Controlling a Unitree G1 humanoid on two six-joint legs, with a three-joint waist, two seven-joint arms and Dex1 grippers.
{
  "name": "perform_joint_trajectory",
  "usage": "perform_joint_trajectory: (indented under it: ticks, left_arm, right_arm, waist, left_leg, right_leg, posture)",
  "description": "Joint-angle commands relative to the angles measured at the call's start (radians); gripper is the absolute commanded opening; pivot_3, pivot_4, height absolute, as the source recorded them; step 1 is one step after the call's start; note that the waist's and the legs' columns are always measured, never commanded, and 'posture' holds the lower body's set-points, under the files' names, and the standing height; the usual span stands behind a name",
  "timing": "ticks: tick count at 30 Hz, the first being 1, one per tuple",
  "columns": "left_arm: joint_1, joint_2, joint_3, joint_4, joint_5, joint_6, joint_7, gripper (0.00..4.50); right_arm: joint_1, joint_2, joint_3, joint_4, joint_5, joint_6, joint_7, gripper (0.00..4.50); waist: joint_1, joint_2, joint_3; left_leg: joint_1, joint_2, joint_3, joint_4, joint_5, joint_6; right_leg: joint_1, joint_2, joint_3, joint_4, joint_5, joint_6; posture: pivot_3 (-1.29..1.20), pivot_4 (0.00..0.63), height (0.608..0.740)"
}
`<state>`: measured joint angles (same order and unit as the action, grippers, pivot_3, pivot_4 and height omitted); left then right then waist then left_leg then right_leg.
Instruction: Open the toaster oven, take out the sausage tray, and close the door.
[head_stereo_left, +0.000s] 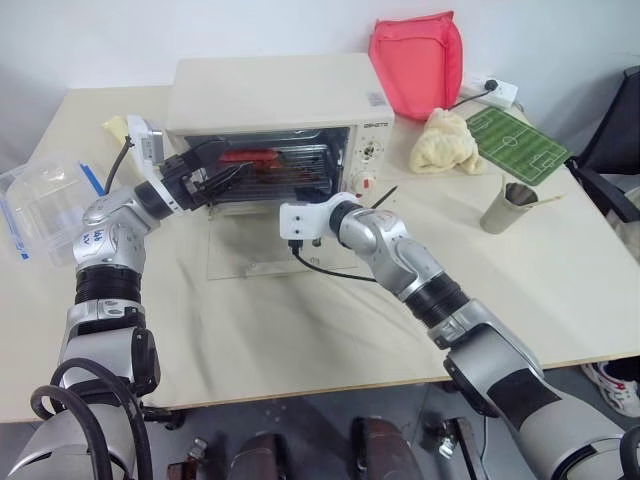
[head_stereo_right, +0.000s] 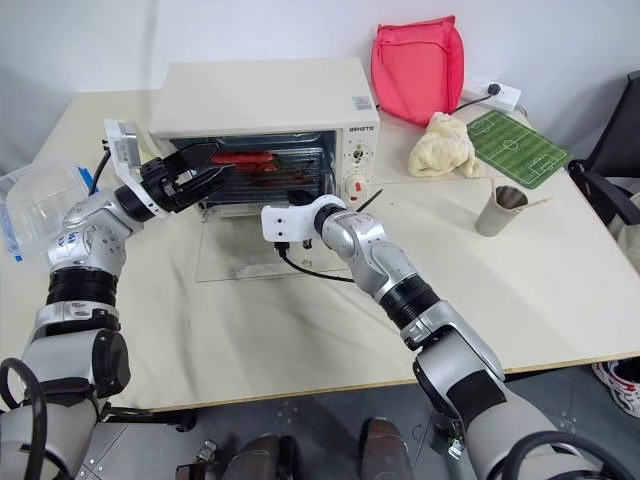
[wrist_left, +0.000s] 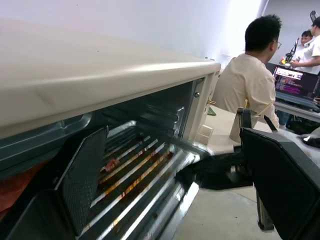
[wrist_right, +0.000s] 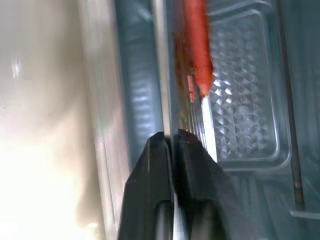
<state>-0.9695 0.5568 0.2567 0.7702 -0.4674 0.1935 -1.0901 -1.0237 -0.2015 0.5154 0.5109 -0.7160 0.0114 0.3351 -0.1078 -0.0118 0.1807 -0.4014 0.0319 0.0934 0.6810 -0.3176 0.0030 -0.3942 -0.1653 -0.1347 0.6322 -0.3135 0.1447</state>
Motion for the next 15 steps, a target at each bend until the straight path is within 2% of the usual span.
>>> perform_joint_trajectory:
  ticks: [1, 15]
  left_arm:
    - [-0.003, 0.009, 0.026, -0.027, -0.01, -0.007, 0.012, 4.5]
    - [-0.014, 0.022, 0.026, -0.004, -0.005, 0.007, 0.01, 4.5]
  right_arm:
    - [0.011, -0.001, -0.015, -0.073, 0.002, -0.01, -0.031, 0.01]
    - [0.164, -0.07, -0.028, -0.33, -0.033, -0.016, 0.016, 0.01]
  waist:
    - [0.0, 0.0, 0.0]
    - [0.009, 0.0, 0.0]
  left_leg:
    - [0.0, 0.0, 0.0, 0.0, 0.0, 0.0]
    - [0.0, 0.0, 0.001, 0.0, 0.0, 0.0]
  right_leg:
    - [0.0, 0.0, 0.0, 0.0, 0.0, 0.0]
    - [0.0, 0.0, 0.0, 0.0, 0.0, 0.0]
  posture:
    - [0.0, 0.15, 0.74]
    - [0.0, 0.15, 0.74]
